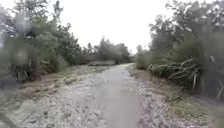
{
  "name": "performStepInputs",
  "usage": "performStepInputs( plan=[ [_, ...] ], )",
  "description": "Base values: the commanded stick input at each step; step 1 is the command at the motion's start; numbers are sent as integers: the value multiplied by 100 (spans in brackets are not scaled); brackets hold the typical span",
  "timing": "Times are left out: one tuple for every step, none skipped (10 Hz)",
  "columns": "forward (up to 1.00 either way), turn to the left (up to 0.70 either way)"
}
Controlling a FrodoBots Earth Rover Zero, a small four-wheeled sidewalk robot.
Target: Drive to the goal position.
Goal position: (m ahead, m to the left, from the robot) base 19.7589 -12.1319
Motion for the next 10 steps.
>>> performStepInputs(
  plan=[
    [70, 0],
    [70, 0],
    [70, 0],
    [70, 0],
    [70, 0],
    [70, 0],
    [70, 0],
    [70, 0],
    [70, 0],
    [70, 0]
  ],
)
